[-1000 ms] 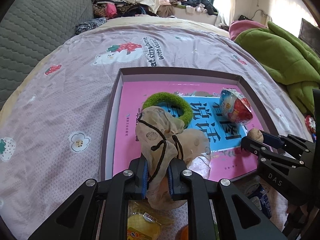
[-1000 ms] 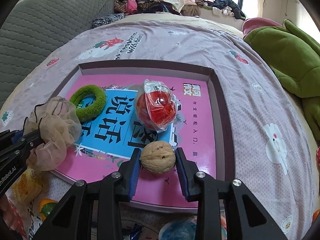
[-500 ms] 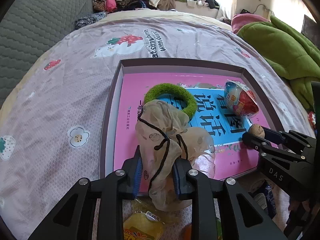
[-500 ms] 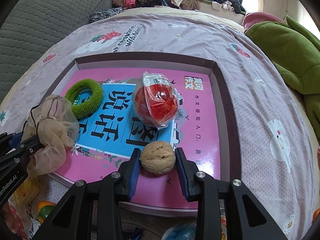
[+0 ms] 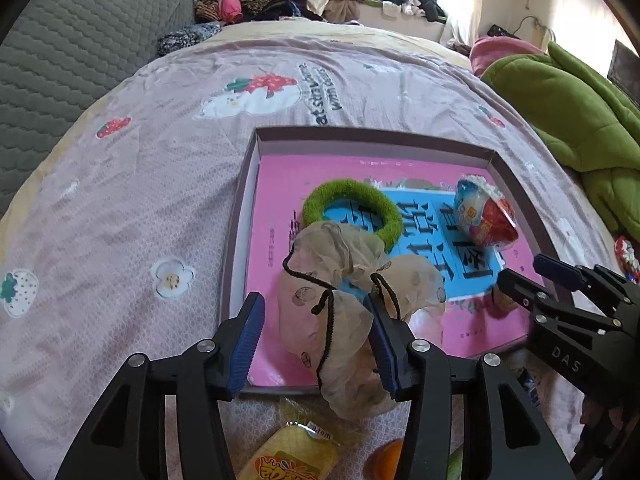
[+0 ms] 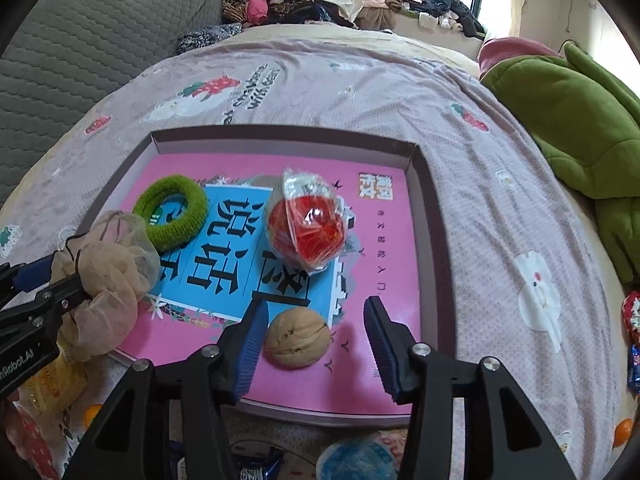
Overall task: Organize objects
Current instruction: 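Open the left gripper to drop the mesh bag while the right gripper releases the walnut in the tray, then withdraw both grippers up and back from the tray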
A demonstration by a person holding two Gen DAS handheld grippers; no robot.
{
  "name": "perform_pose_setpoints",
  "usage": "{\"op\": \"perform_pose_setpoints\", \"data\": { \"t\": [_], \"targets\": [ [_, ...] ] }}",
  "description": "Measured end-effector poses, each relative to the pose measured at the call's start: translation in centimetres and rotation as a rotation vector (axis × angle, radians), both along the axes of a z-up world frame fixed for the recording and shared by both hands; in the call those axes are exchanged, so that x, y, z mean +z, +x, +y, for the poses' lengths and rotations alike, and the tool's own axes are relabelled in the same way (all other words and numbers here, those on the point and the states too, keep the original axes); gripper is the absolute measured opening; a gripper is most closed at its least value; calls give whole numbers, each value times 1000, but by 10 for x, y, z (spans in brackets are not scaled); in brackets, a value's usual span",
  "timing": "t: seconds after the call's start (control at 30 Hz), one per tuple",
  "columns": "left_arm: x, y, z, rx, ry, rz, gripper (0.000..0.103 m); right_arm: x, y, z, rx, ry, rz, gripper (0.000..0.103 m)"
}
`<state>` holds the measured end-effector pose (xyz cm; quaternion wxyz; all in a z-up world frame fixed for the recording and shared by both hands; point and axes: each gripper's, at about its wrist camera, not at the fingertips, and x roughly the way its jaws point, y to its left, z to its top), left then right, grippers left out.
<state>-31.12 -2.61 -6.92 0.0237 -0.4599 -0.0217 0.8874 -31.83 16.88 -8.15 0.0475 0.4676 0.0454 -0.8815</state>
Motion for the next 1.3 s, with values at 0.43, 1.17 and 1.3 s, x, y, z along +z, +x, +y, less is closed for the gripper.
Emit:
{"op": "perform_pose_setpoints", "data": {
  "t": [0.43, 1.17, 1.3],
  "targets": [
    [30, -16, 5, 1, -4, 56, 53, 31, 8, 2, 18, 6, 61, 50],
    [81, 10, -1, 24, 10, 117, 61, 87, 37, 0, 41, -22, 165, 53],
    [97, 27, 0, 25, 26, 143, 62, 103, 51, -3, 48, -25, 199, 56]
  ]
}}
